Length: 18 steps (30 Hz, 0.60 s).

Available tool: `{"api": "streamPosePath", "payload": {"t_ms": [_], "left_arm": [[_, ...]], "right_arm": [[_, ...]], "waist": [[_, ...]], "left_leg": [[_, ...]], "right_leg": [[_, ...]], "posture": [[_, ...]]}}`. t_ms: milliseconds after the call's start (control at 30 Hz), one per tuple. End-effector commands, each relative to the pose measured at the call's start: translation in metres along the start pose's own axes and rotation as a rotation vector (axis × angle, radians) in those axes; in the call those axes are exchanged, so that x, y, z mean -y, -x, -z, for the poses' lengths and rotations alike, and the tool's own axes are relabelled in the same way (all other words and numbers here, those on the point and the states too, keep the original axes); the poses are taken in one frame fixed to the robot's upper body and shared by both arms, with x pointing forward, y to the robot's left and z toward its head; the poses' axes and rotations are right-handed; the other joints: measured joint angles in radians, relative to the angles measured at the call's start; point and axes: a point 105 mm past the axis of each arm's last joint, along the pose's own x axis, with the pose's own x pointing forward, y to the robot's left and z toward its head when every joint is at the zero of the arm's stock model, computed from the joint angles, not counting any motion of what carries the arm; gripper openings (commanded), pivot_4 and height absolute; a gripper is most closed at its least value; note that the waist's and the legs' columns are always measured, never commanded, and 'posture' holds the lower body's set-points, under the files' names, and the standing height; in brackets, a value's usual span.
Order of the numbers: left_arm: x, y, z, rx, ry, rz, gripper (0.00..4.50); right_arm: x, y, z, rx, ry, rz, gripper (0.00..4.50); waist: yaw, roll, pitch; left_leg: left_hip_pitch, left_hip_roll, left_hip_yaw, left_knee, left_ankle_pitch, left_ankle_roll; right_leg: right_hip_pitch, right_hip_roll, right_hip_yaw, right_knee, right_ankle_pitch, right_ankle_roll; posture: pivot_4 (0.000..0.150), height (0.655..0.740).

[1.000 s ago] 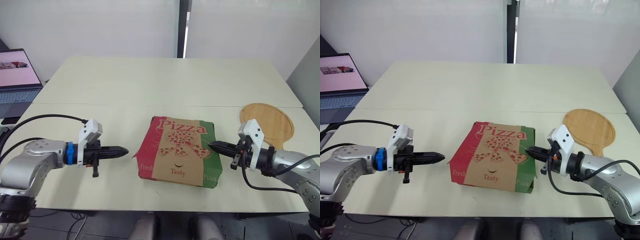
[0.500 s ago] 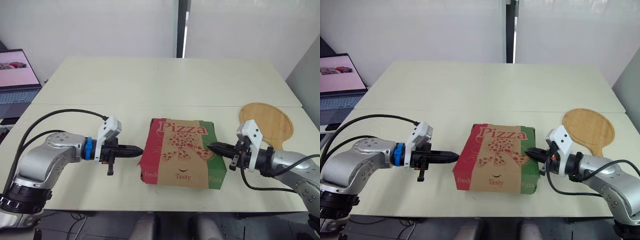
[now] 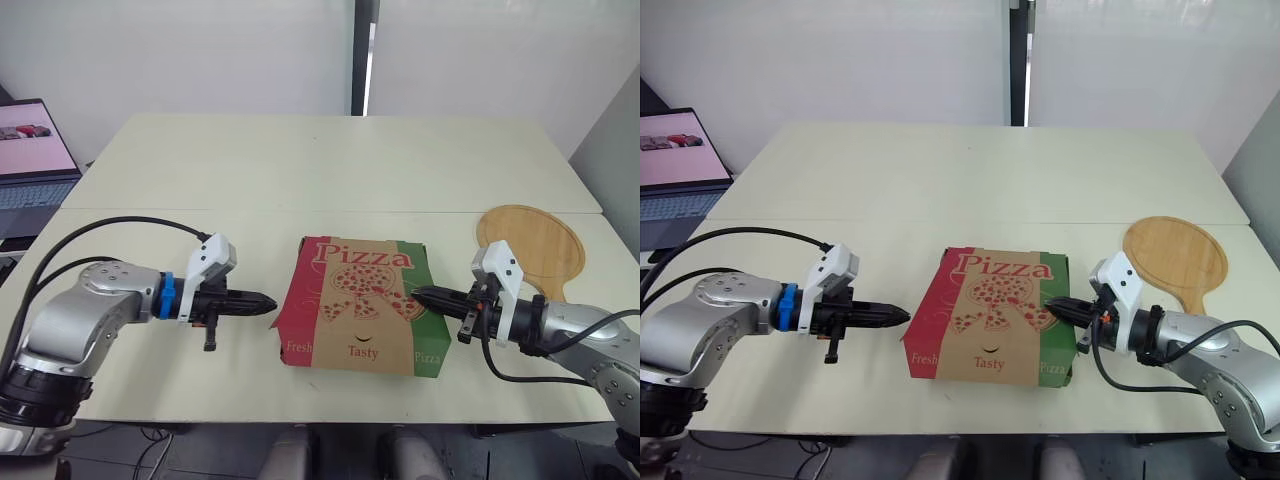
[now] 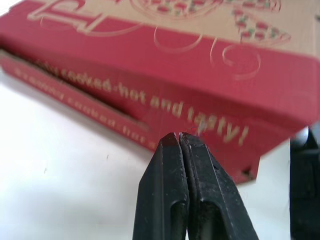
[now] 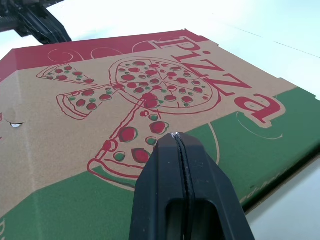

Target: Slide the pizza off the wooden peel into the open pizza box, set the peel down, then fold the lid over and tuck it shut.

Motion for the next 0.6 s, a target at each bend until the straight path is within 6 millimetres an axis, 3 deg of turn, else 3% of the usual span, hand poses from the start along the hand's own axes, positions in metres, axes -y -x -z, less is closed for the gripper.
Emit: {"api": "streamPosePath", "payload": {"t_ms": [33, 467, 600], "left_arm": [[0.005, -0.003, -0.001, -0.005, -0.030, 0.039, 0.03], [0.004, -0.025, -0.009, 0.038, -0.075, 0.062, 0.03], [0.003, -0.030, 0.001, -0.007, -0.080, 0.046, 0.03]], "right_arm": [[-0.006, 0.002, -0.010, 0.026, 0.039, -0.012, 0.00], [-0.009, 0.000, -0.013, 0.029, 0.036, -0.015, 0.00], [-0.010, -0.001, -0.013, 0.032, 0.035, -0.014, 0.00]], "waist": [[0.000, 0.000, 0.000], [0.000, 0.000, 0.000], [0.000, 0.000, 0.000]], "left_leg": [[0.000, 0.000, 0.000, 0.000, 0.000, 0.000], [0.000, 0.000, 0.000, 0.001, 0.000, 0.000], [0.000, 0.000, 0.000, 0.000, 0.000, 0.000]], "right_leg": [[0.000, 0.000, 0.000, 0.000, 0.000, 0.000], [0.000, 0.000, 0.000, 0.000, 0.000, 0.000], [0.000, 0.000, 0.000, 0.000, 0.000, 0.000]], "posture": [[0.150, 0.7281], [0.150, 0.7281], [0.150, 0.7281]]}}
